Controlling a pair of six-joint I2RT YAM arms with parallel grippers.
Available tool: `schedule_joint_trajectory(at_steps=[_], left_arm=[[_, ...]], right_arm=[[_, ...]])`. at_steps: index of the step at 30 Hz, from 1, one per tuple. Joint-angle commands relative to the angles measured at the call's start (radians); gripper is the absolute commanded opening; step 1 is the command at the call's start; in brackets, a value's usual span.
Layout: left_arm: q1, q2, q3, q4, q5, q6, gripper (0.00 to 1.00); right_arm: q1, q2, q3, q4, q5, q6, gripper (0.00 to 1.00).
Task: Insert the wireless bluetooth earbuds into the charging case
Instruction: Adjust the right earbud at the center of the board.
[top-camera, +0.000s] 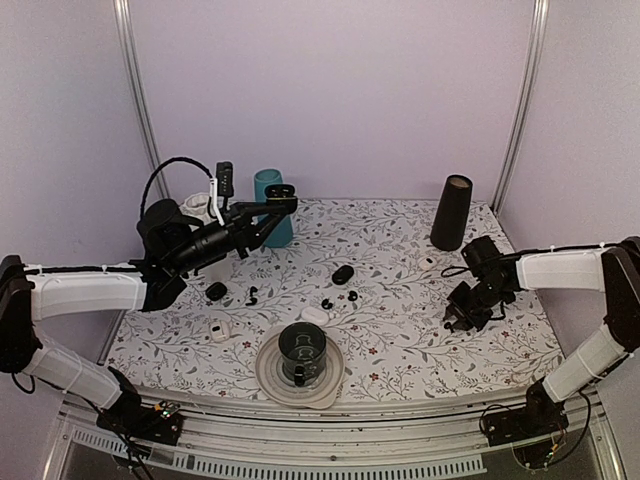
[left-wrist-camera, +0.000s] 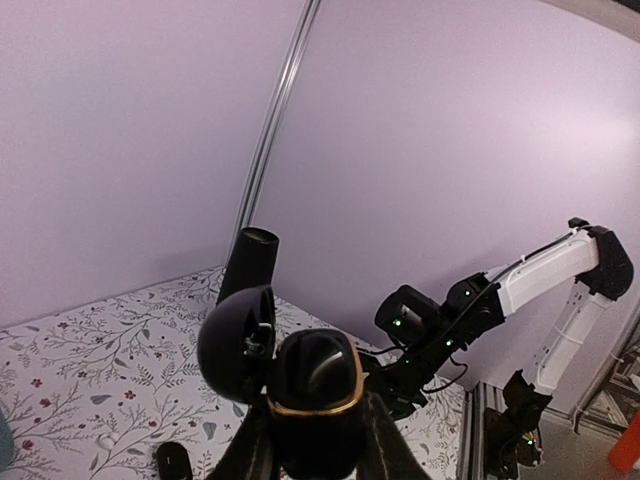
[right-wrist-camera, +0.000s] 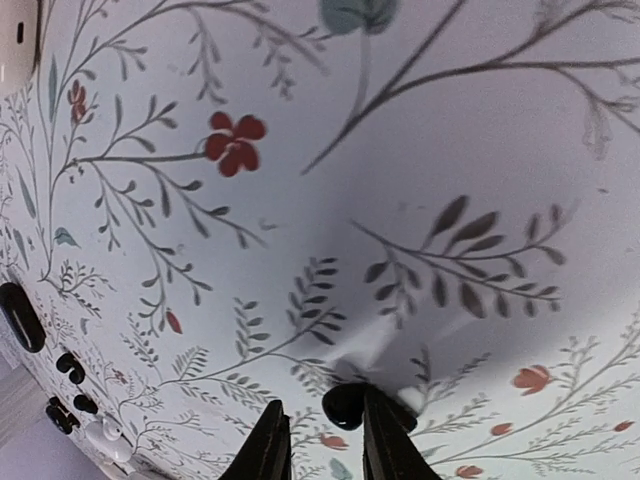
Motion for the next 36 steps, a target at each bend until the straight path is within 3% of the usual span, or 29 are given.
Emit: schedule_joint_trajectory(at_steps=[1,6,11,16,22,26,36], left_arm=[[0.018,-0.027,0.002,-0.013,-0.007,0.02,0.0],[0.021,-0.032,0.002,-0.02,-0.007,0.024,0.0],[0.023,-0.038,0.001,-0.027,-0.01,0.029,0.0],[0.023,-0.04,0.006,-0.032,-0.009,0.029,0.0],[0.023,-0.053,0.008,-0.05,-0.022,0.039,0.0],[0.023,-0.063,0.008,-0.061,-0.028,0.04,0.0],[0.023,-0.073,0.018,-0.085,-0.034,0.041,0.0]], right_arm=[[0.047,0.078,0.09,0.088,-0.027,0.088,0.25],[0.053,0.1,0.161,0.069,-0.004,0.088,0.27],[0.051,0.071,0.188,0.014,0.037,-0.015,0.32],[0.051,0.047,0.121,0.052,0.031,-0.27,0.45],[0.055,0.023,0.027,0.125,-0.002,-0.492,0.49],[0.06,0.024,-0.026,0.192,-0.033,-0.52,0.54],[0.166,0.069,0.016,0.178,-0.003,-0.462,0.54]])
